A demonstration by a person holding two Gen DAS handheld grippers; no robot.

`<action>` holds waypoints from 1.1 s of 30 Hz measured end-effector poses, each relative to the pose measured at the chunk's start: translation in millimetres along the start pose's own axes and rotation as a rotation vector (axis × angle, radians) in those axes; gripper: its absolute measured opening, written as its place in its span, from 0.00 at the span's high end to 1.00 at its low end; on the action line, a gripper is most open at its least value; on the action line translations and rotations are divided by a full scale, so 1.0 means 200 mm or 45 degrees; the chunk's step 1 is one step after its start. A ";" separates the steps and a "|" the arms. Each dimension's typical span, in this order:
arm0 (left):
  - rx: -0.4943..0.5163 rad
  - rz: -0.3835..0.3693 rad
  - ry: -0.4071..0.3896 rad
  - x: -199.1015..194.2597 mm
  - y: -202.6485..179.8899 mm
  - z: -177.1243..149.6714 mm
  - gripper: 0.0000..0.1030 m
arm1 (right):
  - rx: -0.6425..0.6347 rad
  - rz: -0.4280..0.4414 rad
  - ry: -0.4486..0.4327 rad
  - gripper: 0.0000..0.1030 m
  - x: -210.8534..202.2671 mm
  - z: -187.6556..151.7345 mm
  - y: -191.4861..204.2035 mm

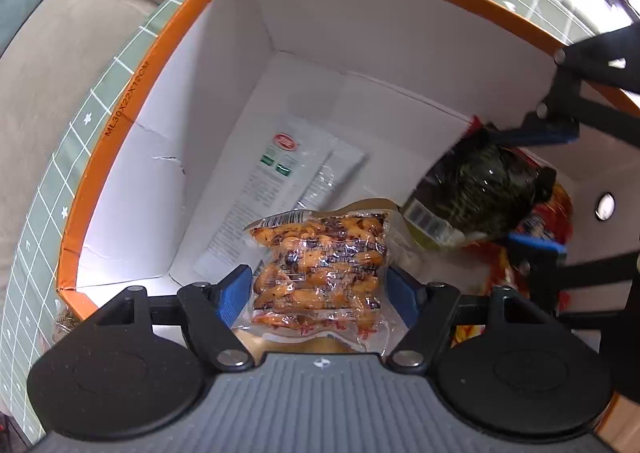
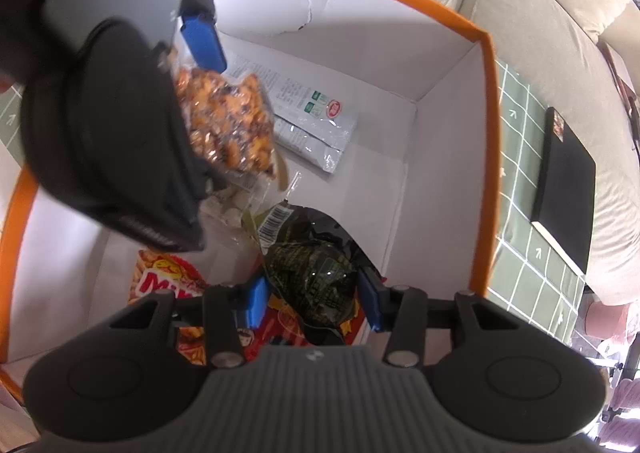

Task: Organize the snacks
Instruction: 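Carry both packets over the orange box and open both tools to drop them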

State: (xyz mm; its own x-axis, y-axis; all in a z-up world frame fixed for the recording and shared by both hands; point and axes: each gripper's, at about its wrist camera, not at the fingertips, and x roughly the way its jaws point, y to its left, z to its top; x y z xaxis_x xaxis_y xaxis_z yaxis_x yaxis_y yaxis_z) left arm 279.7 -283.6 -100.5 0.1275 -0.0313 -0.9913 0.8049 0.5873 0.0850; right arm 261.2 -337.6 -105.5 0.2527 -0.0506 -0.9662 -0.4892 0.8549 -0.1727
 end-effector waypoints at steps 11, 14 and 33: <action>0.028 0.040 0.018 0.05 -0.05 0.01 0.17 | -0.002 -0.013 0.032 0.54 0.06 0.02 -0.02; 0.015 0.027 0.020 0.06 -0.06 0.02 0.14 | 0.002 -0.008 0.027 0.51 0.07 0.03 -0.03; -0.012 -0.003 -0.055 -0.18 0.00 -0.07 0.07 | 0.008 -0.010 -0.008 0.21 -0.07 0.05 0.02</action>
State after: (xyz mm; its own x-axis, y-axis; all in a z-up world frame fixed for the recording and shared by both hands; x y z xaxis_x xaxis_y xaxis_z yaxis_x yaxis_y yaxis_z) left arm 266.9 -271.1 -65.6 0.1507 -0.0670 -0.9863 0.7997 0.5948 0.0818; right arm 263.8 -328.7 -90.8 0.2620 -0.0541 -0.9636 -0.4821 0.8576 -0.1792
